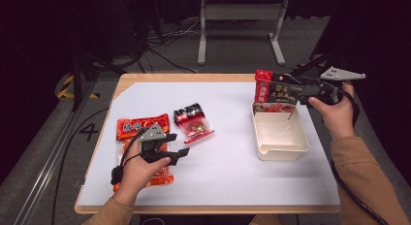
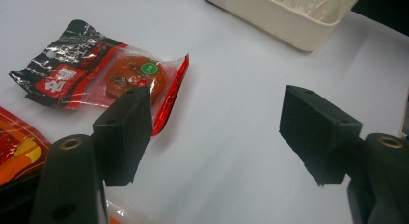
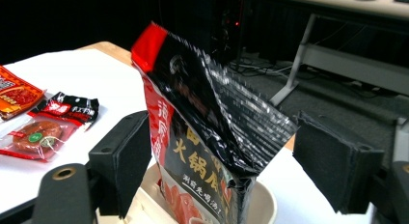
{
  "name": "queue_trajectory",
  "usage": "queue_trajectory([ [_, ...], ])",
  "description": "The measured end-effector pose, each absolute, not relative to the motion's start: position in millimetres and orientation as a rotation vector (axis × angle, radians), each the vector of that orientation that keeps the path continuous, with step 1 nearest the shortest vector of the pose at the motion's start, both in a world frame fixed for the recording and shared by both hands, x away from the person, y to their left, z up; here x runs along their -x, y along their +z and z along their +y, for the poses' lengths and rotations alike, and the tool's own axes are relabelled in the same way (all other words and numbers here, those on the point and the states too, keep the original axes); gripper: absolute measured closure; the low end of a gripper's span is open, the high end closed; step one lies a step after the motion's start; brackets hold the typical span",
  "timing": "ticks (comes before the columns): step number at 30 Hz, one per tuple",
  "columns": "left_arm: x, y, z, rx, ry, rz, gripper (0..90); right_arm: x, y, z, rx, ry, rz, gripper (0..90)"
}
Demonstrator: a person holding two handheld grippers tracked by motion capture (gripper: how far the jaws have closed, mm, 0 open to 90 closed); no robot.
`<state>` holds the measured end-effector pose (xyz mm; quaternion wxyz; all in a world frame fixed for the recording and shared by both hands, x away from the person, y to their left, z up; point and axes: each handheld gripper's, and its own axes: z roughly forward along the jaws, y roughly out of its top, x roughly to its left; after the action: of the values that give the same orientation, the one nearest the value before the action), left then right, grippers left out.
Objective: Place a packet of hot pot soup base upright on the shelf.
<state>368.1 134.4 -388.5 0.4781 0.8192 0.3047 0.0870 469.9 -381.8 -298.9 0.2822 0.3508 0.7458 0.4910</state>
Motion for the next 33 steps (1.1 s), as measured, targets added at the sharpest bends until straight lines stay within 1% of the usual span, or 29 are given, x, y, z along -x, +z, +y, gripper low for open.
queue_trajectory([
  [8, -371, -388, 132, -2.0, 0.2, 0.732, 27.5, -447, -281, -380, -0.924, 1.294, 1.976, 20.9],
  [14, -373, -387, 130, -2.002, 0.206, 0.722, 27.3, -417, -271, -366, -0.894, 1.323, 1.976, 20.1],
  [27, -373, -386, 134, -1.995, 0.214, 0.738, 25.3, -376, -291, -337, -0.886, 1.376, 2.024, 20.3],
  [33, -374, -385, 138, -1.984, 0.226, 0.745, 24.8, -367, -310, -324, -0.875, 1.411, 2.056, 20.3],
])
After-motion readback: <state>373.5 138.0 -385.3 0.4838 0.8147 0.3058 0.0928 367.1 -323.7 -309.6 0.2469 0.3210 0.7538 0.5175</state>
